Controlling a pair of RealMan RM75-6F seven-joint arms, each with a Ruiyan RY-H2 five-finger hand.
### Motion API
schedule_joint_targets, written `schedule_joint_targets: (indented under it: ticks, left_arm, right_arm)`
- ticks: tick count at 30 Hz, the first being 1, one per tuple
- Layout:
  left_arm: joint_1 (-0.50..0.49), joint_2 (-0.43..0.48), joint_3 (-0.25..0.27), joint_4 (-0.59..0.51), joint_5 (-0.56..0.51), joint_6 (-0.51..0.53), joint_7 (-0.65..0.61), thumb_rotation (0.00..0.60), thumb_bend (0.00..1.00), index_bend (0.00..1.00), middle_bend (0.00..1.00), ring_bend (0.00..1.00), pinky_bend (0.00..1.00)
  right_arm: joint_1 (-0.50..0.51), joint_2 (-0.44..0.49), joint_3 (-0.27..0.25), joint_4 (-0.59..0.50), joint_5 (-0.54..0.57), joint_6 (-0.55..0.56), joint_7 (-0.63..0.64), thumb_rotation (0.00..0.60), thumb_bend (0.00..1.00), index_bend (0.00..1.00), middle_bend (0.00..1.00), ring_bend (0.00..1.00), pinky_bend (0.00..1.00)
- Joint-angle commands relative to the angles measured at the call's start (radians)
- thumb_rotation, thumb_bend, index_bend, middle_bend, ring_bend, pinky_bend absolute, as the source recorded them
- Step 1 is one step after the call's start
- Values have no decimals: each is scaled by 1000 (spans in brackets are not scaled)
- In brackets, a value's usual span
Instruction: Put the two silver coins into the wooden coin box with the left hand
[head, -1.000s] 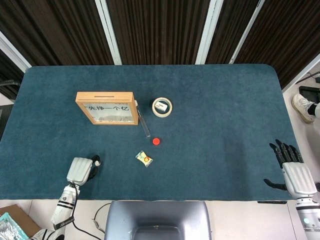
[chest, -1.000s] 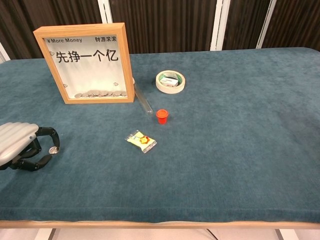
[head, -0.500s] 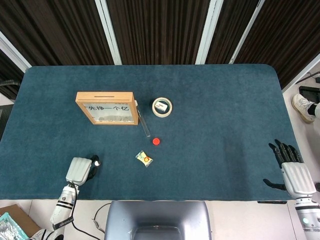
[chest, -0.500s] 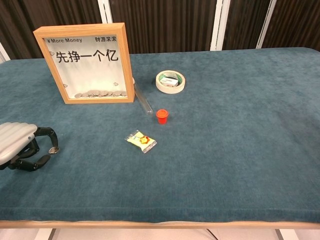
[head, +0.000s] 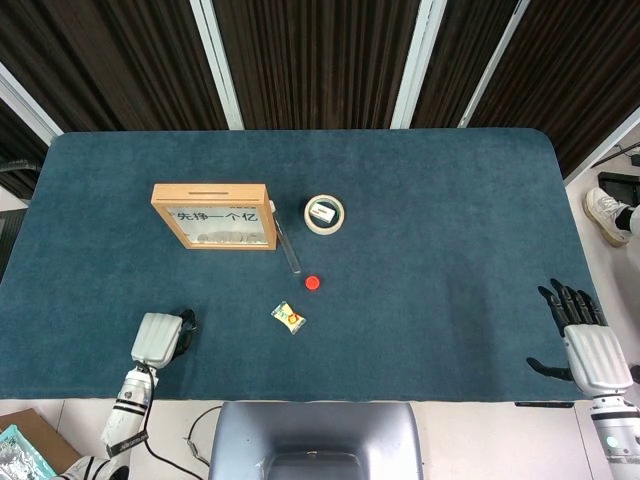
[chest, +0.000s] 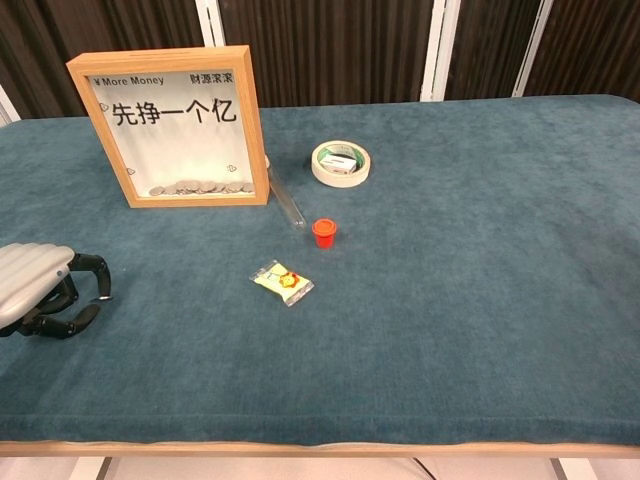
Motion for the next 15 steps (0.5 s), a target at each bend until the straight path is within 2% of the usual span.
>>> schedule_joint_targets:
  ticks: [1,15]
  left_arm:
    - [-2,-6,-6,8,0,2,-10,600,391,545,1000,1000,1000]
    - [0,-5,-4,15,16,16,-19,600,400,554,1000,1000,1000]
  right_arm:
    - [0,0,-1,0,-1,-1,0,600,146,0,0,0,0]
    - [2,-1,0,-1,5,-6,-8,600,147,0,0,0,0]
